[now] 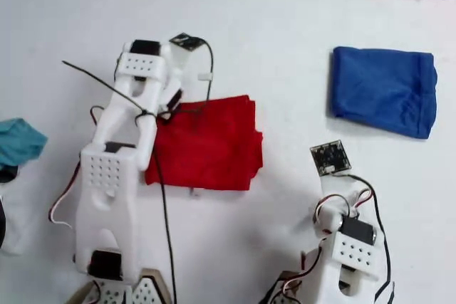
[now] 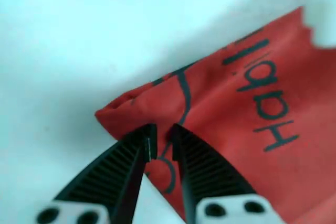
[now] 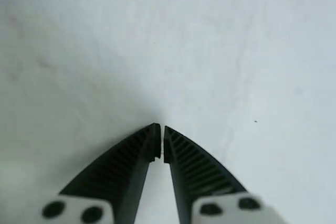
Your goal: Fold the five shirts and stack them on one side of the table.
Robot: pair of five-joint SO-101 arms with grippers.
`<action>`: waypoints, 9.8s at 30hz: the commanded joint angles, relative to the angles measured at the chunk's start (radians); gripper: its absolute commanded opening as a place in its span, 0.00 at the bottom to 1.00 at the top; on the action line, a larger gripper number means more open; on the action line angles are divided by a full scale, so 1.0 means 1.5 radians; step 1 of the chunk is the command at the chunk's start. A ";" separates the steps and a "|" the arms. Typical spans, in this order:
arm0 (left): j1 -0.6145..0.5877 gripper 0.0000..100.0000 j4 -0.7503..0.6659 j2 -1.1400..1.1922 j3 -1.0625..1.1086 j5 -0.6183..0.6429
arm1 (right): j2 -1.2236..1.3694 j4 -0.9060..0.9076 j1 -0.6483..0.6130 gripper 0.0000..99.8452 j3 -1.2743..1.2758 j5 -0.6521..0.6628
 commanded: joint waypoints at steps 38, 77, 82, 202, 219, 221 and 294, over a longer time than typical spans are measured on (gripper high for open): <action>-0.277 0.08 -0.528 -0.848 1.118 -0.028 | 0.462 0.230 -0.519 0.02 -0.641 -0.155; -0.286 0.08 -0.644 -0.849 1.200 0.008 | 0.719 0.237 -0.432 0.35 -0.883 -0.395; -0.286 0.08 -0.645 -0.849 1.200 0.009 | 0.855 0.247 -0.468 0.35 -0.966 -0.401; -0.308 0.08 -0.621 -0.854 1.168 0.010 | 1.198 0.607 0.135 0.17 -2.125 -0.032; -0.654 0.24 -0.221 -0.634 0.521 -0.106 | 0.509 0.554 -0.099 0.05 -0.938 0.027; -0.675 0.24 -0.179 -0.542 0.437 -0.114 | 0.445 0.514 -0.129 0.08 -0.823 0.017; 0.060 0.12 0.129 -0.811 0.335 0.071 | 0.142 -0.113 -0.127 0.12 -0.053 -0.033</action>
